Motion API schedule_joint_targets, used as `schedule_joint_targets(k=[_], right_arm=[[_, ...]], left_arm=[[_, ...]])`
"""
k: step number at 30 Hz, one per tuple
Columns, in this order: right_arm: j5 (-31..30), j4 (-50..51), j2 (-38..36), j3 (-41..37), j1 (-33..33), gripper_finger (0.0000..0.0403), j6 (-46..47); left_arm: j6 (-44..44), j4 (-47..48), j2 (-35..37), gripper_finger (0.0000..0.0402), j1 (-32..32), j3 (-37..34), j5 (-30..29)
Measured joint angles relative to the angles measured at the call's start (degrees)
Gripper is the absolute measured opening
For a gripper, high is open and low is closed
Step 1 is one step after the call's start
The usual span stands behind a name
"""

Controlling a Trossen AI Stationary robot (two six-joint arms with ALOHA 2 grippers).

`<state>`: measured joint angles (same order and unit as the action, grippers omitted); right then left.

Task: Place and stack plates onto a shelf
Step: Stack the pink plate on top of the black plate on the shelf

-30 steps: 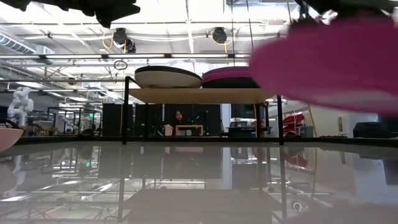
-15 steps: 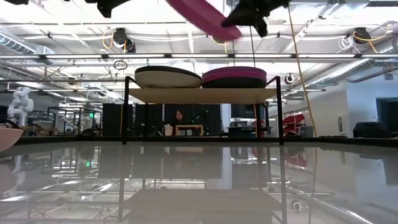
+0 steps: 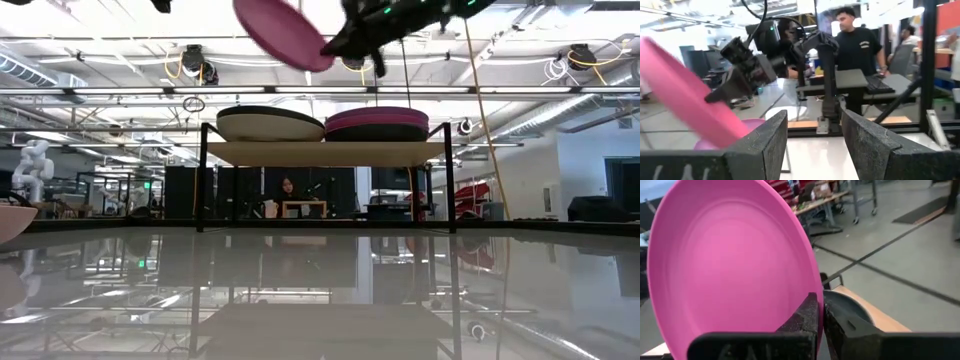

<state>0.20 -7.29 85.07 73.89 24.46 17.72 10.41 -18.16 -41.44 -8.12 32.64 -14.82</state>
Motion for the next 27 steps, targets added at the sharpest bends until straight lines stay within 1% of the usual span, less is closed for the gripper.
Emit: schedule_joint_targets(k=[3, 8, 12, 15, 21, 27], right_arm=[[2.54, 0.88, 5.77, 4.5, 1.45, 0.0, 0.22], [4.57, 5.65, 12.05, 9.56, 3.06, 0.0, -0.29], [4.62, 6.73, 13.19, 9.77, 4.39, 0.0, -0.37], [4.57, 7.26, 13.19, 9.84, 5.26, 0.0, -0.01], [4.41, 7.57, 13.19, 9.86, 5.81, 0.0003, -0.75], [4.38, 7.94, 14.94, 9.86, 5.91, 0.0004, -0.52]], left_arm=[[0.02, 0.94, 0.41, 0.0193, 0.0, 0.0, -2.14], [0.0, 4.73, 0.36, 0.0193, 0.04, 0.0, -2.32], [-0.02, 7.0, 0.32, 0.0193, 0.04, 0.0, -2.58], [-0.01, 6.87, 0.38, 0.0193, 0.04, 0.0, -3.68], [1.27, 6.53, 0.36, 0.0193, 0.11, 0.0, -3.93], [1.33, 4.99, 0.32, 0.0193, 0.11, 0.0, -4.86]])
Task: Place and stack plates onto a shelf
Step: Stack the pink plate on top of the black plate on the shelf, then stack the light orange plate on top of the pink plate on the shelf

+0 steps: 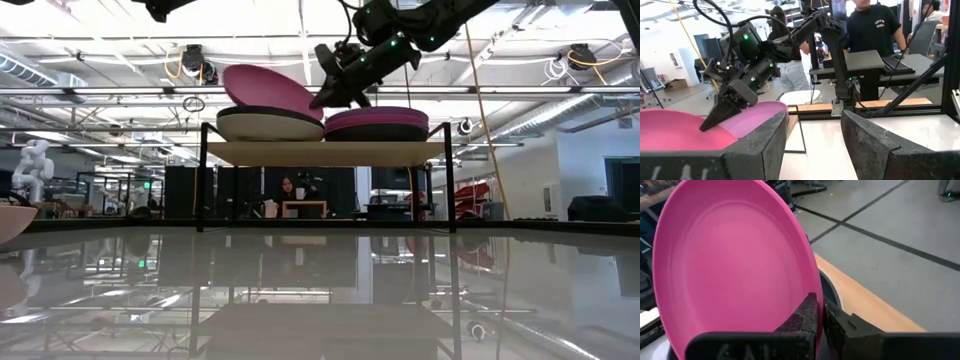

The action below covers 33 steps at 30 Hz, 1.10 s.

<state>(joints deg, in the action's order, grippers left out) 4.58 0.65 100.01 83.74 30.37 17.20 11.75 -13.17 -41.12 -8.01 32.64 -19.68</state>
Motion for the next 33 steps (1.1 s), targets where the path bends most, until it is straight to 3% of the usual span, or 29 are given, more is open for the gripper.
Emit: schedule_joint_targets(k=[6, 20, 28, 33], right_arm=[[0.02, 1.35, 0.44, 0.0, 0.0, 0.0022, -1.34], [0.13, -0.05, -0.89, -0.04, 0.04, 0.0167, -3.31], [0.18, -3.34, -10.02, -0.04, -1.61, 0.0173, -8.54], [0.17, -0.5, -17.19, -0.04, -5.18, 0.0166, -13.81]], left_arm=[[0.25, -0.09, 0.0, 0.0193, 0.0, 0.0, 0.0], [3.0, -0.35, 0.0, 0.0193, 0.0, -0.02, 0.0], [5.03, -0.32, 0.0, 0.0193, 0.0, -0.02, 0.0], [0.21, 0.79, -0.13, 0.0193, 0.0, -0.04, 0.07]])
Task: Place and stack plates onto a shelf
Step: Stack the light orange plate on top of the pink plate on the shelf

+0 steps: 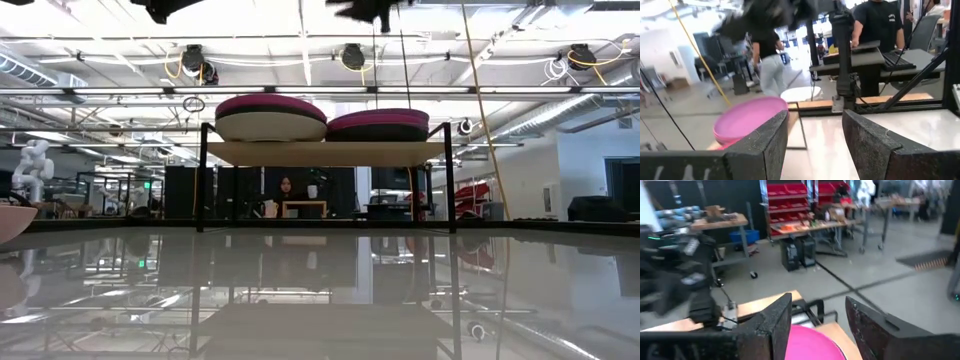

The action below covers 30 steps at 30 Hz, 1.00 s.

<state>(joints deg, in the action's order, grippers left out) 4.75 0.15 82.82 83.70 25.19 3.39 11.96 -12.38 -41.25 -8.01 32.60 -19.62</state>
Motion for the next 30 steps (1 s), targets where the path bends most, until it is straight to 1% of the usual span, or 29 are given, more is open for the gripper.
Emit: schedule_joint_targets(k=[2, 7, 13, 15, 18, 19, 21, 26, 30], right_arm=[[-0.07, 2.1, -2.45, 0.02, -2.09, 0.0165, -1.9], [-0.11, 7.93, -6.83, -0.5, -8.78, 0.0165, -4.77], [-0.57, 7.68, -11.66, -7.25, -18.31, 0.0165, -5.87], [-2.62, 7.49, -13.38, -9.81, -21.46, 0.0165, -6.09], [-7.56, 6.4, -15.54, -14.05, -25.68, 0.0165, -6.16], [-8.92, 5.66, -16.23, -15.7, -26.9, 0.0165, -6.17], [-10.13, 3.16, -17.5, -19.22, -28.99, 0.0165, -6.15], [-10.94, -7.94, -20.85, -29.12, -32.53, 0.0164, -6.12], [-10.93, -16.9, -22.99, -37.16, -34.41, 0.0164, -6.05]], left_arm=[[-1.54, 1.54, 0.0, 0.0193, 0.0, 0.0, 0.24], [-2.29, 5.14, -0.86, 0.0193, -0.14, -0.02, 5.05], [-1.98, 5.23, -3.79, 0.0193, -1.99, -0.04, 5.92], [-1.98, 5.26, -5.04, 0.0193, -2.39, -0.04, 5.9], [-2.02, 5.59, -6.72, 0.0193, -2.87, -0.02, 5.92], [-2.06, 7.12, -7.17, 0.0193, -3.01, 0.34, 6.06], [-2.92, 12.85, -8.24, 0.0193, -3.04, 2.57, 6.25], [-6.98, 32.67, -13.07, 0.0193, -3.04, 11.93, 6.49], [-8.33, 46.12, -17.93, 0.0193, -3.04, 17.86, 10.69]])
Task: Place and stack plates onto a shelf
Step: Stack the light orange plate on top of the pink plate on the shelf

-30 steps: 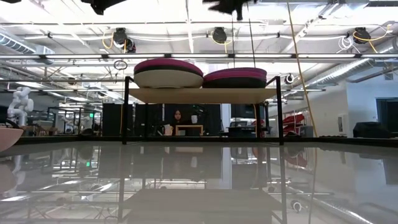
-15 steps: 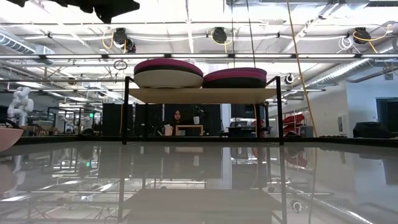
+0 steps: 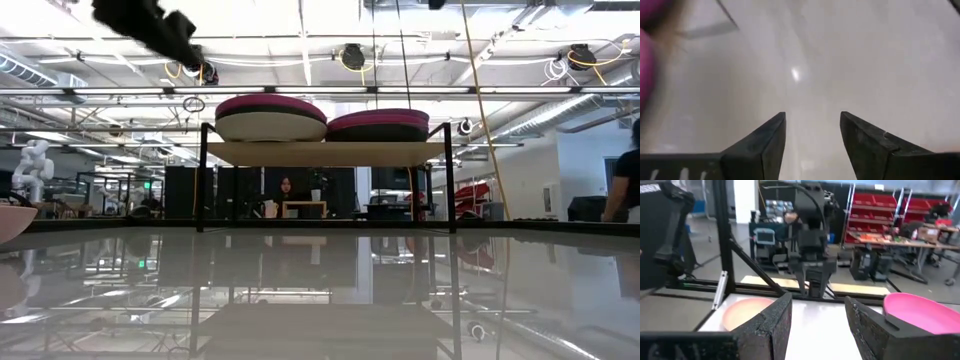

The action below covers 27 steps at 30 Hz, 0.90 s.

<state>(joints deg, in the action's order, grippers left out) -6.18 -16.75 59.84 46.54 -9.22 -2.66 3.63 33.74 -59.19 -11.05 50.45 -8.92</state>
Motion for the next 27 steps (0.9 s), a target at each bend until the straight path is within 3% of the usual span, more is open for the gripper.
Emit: schedule_joint_targets(k=[7, 11, 27], right_arm=[[-0.02, -14.51, -2.74, -11.77, -2.07, 0.0164, 0.53], [-0.02, -19.15, -3.92, -16.06, -3.08, 0.0164, 2.06], [-3.12, -21.36, -5.27, -18.27, -5.89, 0.0164, 2.09]], left_arm=[[0.79, 13.55, -12.74, 0.0193, -0.7, 0.72, 14.94], [2.26, 18.92, -19.03, 0.0193, -2.75, 0.7, 19.89], [2.77, 9.49, -27.55, 0.0193, -9.34, -0.55, 21.33]])
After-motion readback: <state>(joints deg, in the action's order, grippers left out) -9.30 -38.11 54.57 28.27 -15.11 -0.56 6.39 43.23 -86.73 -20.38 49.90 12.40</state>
